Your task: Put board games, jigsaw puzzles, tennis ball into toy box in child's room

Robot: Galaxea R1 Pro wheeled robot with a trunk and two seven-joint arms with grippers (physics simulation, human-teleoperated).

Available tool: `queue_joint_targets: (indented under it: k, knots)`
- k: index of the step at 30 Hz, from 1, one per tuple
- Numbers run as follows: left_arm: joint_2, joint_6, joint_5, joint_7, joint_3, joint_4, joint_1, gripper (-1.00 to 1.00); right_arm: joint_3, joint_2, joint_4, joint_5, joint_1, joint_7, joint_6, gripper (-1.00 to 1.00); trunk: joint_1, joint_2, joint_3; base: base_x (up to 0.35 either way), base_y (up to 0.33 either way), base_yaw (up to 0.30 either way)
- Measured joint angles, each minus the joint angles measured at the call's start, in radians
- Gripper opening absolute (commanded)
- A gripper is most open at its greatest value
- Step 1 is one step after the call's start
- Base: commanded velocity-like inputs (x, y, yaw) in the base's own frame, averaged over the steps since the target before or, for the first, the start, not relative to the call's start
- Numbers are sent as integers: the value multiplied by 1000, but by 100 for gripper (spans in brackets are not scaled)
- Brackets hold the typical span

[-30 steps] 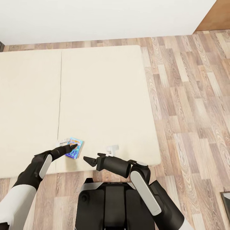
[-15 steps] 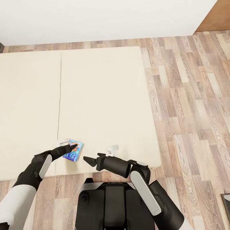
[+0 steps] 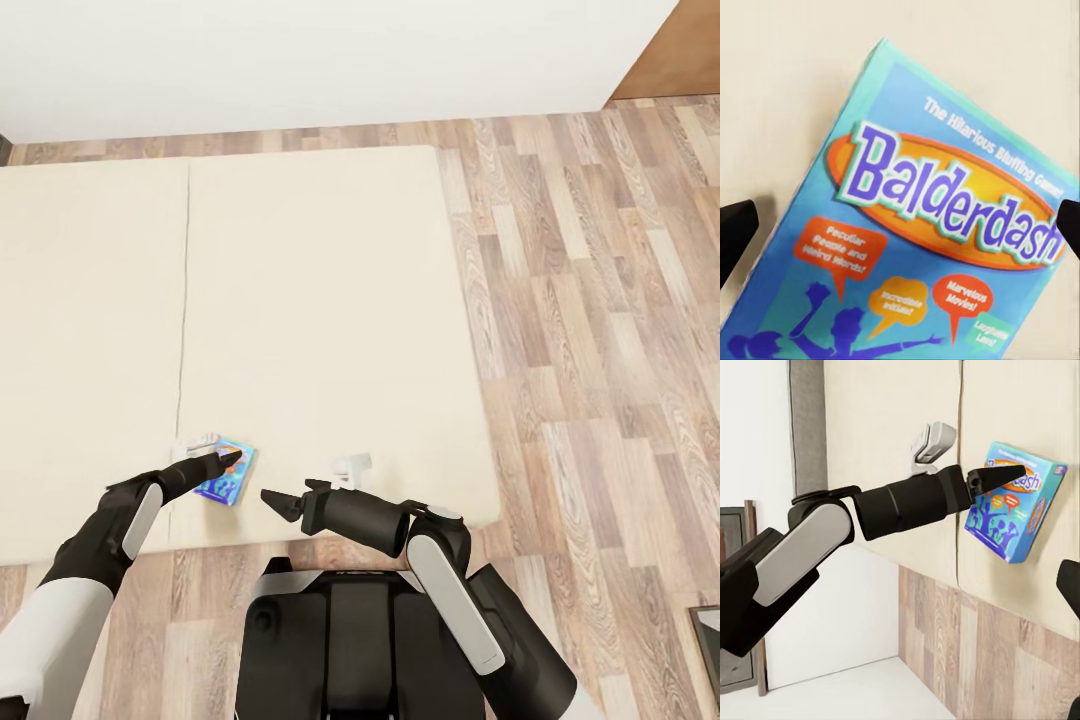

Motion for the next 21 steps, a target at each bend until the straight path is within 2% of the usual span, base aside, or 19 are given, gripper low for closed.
queue_joint_targets:
  k: [5,14,21]
  knots:
    - [-1,0,0,0,0,0,0,100,0,0,0,0,0,0,0,100,0,0,0,0,-157,0]
    - [-2,0,0,0,-1,0,0,100,0,0,0,0,0,0,0,100,0,0,0,0,-34,0]
    - [-2,1,0,0,-1,0,0,100,0,0,0,0,0,0,0,100,0,0,0,0,-137,0]
